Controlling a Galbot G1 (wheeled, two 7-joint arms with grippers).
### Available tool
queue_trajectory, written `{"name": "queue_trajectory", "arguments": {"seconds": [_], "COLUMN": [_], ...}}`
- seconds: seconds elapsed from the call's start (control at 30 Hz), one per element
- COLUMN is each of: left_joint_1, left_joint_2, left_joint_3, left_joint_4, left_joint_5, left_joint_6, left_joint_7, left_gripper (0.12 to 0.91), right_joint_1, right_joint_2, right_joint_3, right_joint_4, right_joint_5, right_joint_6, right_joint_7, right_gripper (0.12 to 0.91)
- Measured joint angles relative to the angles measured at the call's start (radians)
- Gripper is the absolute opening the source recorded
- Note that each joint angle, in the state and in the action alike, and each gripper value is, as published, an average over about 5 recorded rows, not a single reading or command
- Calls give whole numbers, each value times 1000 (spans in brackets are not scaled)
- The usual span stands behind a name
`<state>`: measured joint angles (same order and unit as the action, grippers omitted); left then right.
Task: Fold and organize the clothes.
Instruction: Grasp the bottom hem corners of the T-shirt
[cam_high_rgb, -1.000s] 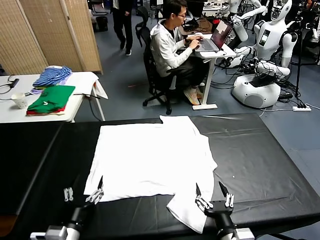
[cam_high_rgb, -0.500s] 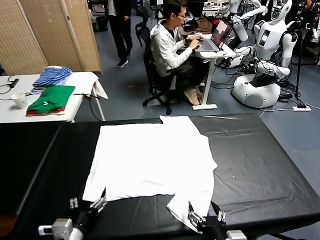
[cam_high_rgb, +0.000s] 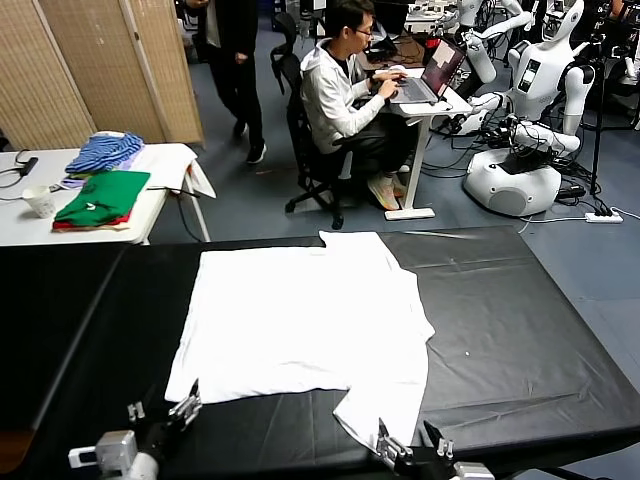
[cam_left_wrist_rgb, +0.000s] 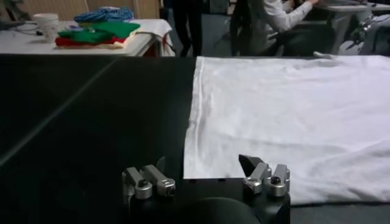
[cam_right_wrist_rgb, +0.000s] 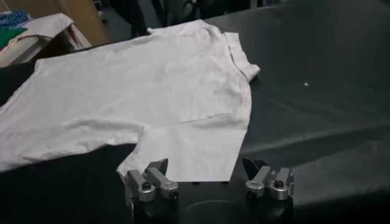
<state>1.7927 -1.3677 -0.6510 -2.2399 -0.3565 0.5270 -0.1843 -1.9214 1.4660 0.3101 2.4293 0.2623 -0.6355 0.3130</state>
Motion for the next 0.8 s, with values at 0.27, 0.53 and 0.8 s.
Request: {"name": "queue_trajectory", "arguments": {"seconds": [0.27, 0.53, 0.8], "left_joint_1": [3, 19, 43], "left_joint_2": [3, 15, 38], "left_joint_3": [-2, -20, -40], "left_joint_4": [-16, -49, -94], "left_joint_5": [2, 3, 3], "left_joint_6": [36, 130, 209], "left_joint_7": [2, -2, 5], "left_gripper": [907, 706, 332], "right_joint_1": [-4, -7, -8], "right_joint_2": [5, 7, 9], "right_joint_3": [-11, -15, -14], "right_joint_4": [-3, -5, -3], "right_joint_5": [0, -1, -1], "right_joint_6": [-29, -49, -53], "right_joint_7": [18, 33, 35], "right_gripper": [907, 901, 531]}}
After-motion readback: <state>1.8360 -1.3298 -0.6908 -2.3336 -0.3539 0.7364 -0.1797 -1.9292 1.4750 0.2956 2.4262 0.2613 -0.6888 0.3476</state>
